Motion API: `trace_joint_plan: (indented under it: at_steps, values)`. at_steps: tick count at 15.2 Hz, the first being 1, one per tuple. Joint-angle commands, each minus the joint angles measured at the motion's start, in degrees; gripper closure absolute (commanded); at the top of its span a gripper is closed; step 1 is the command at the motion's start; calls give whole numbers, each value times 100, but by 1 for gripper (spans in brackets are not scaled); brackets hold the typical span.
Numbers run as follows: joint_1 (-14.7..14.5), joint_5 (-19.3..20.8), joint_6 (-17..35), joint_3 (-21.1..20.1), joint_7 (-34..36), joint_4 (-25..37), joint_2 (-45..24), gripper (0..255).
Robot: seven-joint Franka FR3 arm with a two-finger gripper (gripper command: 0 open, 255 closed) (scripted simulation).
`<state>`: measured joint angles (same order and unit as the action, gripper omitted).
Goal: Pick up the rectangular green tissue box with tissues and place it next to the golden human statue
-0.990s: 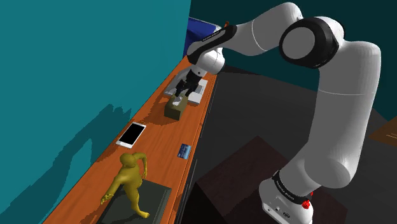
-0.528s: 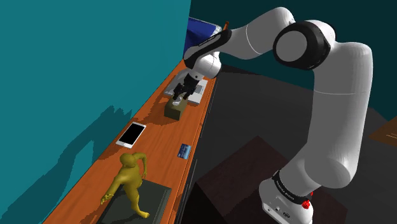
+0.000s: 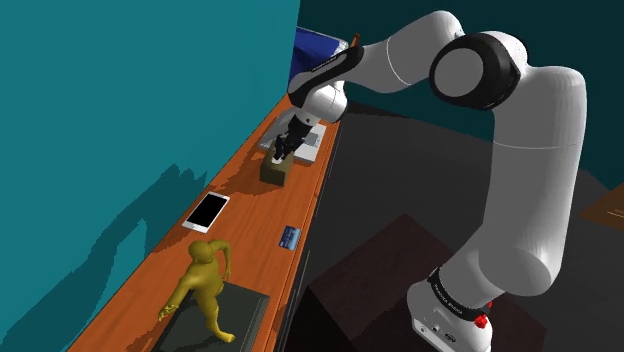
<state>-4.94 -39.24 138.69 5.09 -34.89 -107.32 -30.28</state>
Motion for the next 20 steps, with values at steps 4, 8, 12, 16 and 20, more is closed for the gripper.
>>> trace_joint_plan:
  at_steps: [4,8,12,16,20]
  values:
    - [9,16,0,24,12,-4,-1,255]
    - [-5,68,-73,52,74,-13,90,255]
    - [-41,194,-255,116,227,-18,302,255]
    - [-73,320,-443,174,380,-3,502,255]
    - [-100,444,-639,227,531,32,690,255]
